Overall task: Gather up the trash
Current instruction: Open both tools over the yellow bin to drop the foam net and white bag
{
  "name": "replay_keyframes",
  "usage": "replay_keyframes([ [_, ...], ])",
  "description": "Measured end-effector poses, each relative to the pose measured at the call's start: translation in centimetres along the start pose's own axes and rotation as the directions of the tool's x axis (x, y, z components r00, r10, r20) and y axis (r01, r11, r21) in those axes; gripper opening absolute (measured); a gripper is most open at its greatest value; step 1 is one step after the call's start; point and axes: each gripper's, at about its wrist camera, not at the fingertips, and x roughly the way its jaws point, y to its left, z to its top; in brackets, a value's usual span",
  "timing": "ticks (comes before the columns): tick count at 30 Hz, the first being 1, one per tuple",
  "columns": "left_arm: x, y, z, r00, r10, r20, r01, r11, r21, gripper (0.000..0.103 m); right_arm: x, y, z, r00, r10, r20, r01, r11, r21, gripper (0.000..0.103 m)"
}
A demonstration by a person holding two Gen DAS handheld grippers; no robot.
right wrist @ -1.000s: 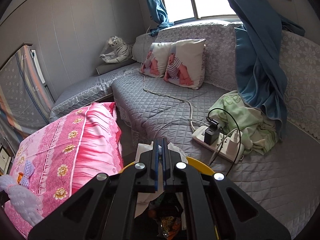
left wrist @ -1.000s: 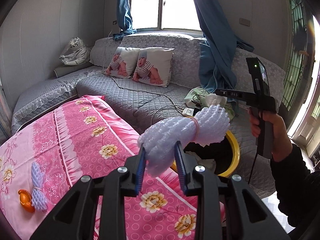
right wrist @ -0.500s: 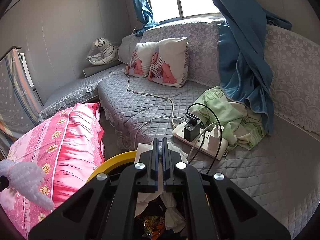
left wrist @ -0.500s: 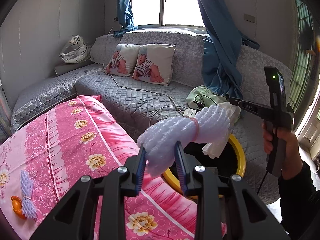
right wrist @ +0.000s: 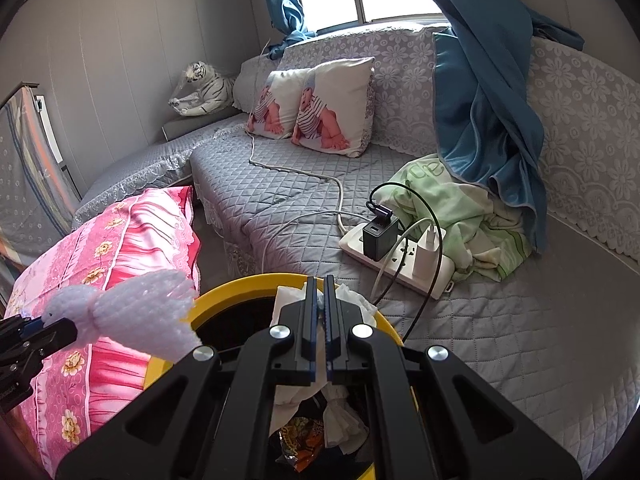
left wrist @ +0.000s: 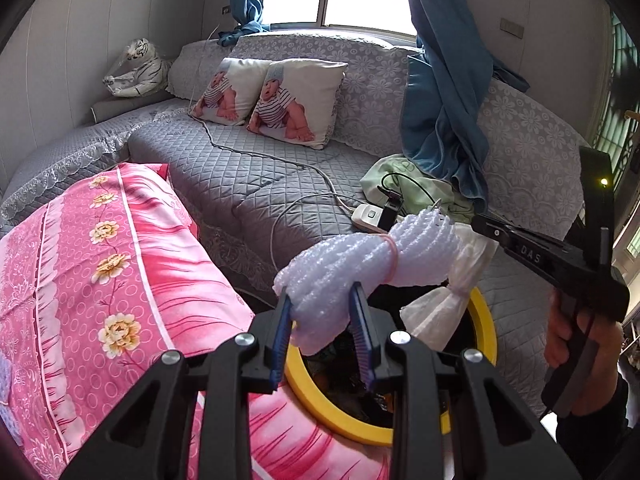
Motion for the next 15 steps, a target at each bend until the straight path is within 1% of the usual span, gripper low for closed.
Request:
replay_keyframes([
  [9, 3.5, -0.2, 0.3, 0.997, -0.072, -0.041, 0.069, 0.994, -0.081, 0.027, 0.9, -0.5, -1.6, 0.999, -0.005, -0.046, 0.006, 1.000, 0.016, 0.002],
  [13, 4.3, -0.3, 0.2, 0.996, -0.069, -0.059, 0.064, 0.994, -0.083, 0.027, 1.2, -0.7, -2.0, 0.998, -0.013, -0.062, 0.014, 1.000, 0.017, 0.002],
  [15, 4.6, -0.3, 0.0, 0.995, -0.073, -0.072, 0.065, 0.993, -0.097, 0.031, 1.4, -0.7, -2.1, 0.998, -0.011, -0.069, 0.012, 1.000, 0.018, 0.003],
])
